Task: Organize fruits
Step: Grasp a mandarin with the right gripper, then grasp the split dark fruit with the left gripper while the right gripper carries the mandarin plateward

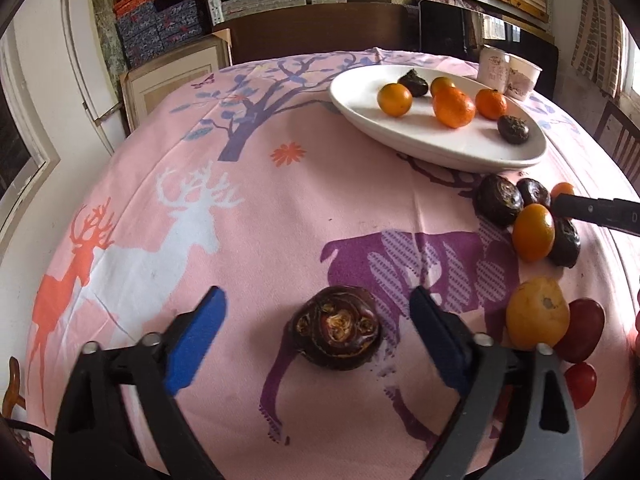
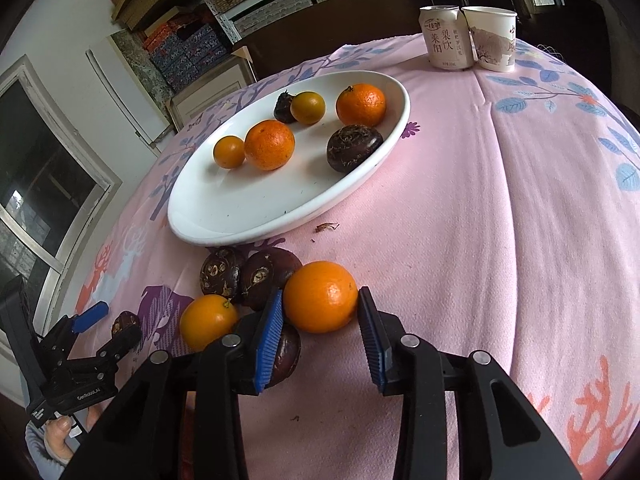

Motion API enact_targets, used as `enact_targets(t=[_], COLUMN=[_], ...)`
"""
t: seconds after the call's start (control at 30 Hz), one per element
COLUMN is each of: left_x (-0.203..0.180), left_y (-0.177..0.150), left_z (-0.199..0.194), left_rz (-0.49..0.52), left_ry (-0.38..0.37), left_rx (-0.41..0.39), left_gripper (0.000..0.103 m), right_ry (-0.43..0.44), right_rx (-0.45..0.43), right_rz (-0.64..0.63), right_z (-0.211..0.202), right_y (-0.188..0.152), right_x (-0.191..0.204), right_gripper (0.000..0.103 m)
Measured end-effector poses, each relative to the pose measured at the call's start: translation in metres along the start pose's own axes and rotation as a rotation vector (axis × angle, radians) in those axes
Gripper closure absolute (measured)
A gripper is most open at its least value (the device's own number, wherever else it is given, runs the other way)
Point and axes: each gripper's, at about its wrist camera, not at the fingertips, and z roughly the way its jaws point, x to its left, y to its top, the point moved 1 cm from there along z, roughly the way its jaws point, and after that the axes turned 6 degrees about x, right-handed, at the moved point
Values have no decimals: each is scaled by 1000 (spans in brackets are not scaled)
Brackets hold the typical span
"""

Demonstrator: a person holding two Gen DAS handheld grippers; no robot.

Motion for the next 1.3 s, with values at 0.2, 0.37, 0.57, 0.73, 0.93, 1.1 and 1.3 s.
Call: enact_targets(t=[0.2, 0.37, 0.57, 0.73, 0.93, 1.1, 1.3], left_x=[1, 0, 1, 0, -32, -51, -42], left_y=[-4, -9, -3, 37, 103, 127, 124], left_z=[0, -2, -11, -34, -30, 2, 17], left_rz=[-10, -12, -30, -58, -19, -22, -53], left_ry=[-80, -107, -150, -192, -207, -245, -251], left_rx=[17, 19, -22, -113, -172, -148, -160], left_gripper=[52, 52, 59, 59, 59, 59, 18], right_ry=[-2, -1, 8, 46, 10, 0, -17], right_rx=[0, 0, -4, -122, -199, -162, -168], right_rz=[-1, -1, 12, 30, 18, -16, -34], right_z=[0, -1, -3, -36, -53, -27, -8], right_y=[0, 0, 0, 2, 27, 57, 64], right_x=[0, 0, -1, -3, 1, 19, 22], right_gripper=[65, 65, 65, 65, 65, 65, 45])
